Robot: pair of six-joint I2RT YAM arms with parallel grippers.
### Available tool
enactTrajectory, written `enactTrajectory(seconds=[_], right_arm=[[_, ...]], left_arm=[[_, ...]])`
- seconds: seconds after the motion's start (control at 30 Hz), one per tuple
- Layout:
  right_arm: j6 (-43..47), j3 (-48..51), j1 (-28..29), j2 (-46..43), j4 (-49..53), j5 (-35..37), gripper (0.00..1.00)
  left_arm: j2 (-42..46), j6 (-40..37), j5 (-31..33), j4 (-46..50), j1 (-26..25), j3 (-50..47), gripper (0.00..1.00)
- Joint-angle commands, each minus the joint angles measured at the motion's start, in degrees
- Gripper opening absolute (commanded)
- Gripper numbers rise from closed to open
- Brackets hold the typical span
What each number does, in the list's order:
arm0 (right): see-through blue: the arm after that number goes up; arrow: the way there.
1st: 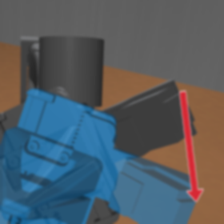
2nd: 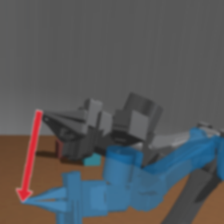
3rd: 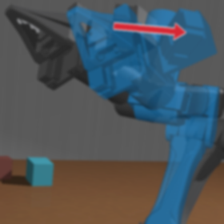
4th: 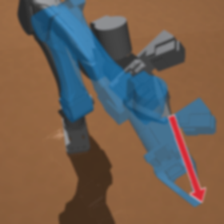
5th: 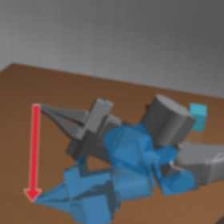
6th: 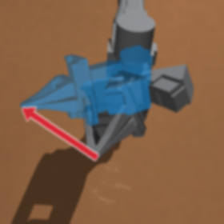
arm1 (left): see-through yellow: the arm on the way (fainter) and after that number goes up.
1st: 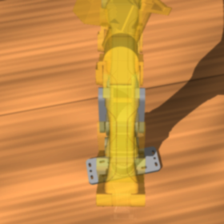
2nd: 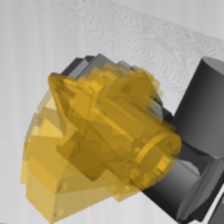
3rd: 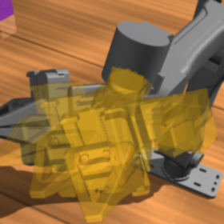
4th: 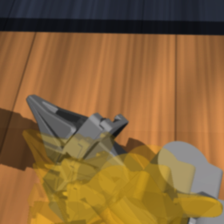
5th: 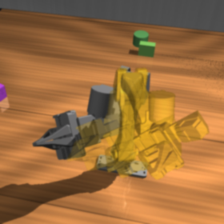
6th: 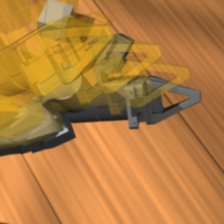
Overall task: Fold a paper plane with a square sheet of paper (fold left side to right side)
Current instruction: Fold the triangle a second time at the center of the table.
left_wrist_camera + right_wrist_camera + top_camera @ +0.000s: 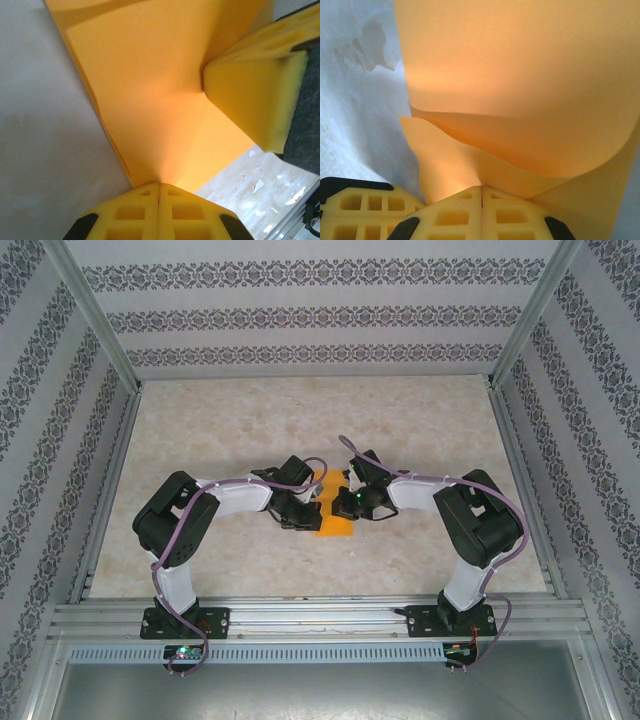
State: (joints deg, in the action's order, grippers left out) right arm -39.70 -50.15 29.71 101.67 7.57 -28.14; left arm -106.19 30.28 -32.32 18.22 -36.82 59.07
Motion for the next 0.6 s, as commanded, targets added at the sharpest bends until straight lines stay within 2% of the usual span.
enactTrajectory(seconds=[0.0, 0.57], right_arm=[[2.24, -1.33, -2.06, 1.94, 1.52, 4.63, 0.00], [4.80, -2.31, -6.88, 2.83, 2.36, 4.15, 0.00]], left_arm=[[-3.45, -0.99, 6.13, 5.68, -0.89, -1.83, 0.00], [-3.52, -0.97, 6.08, 5.69, -0.89, -1.92, 0.00]])
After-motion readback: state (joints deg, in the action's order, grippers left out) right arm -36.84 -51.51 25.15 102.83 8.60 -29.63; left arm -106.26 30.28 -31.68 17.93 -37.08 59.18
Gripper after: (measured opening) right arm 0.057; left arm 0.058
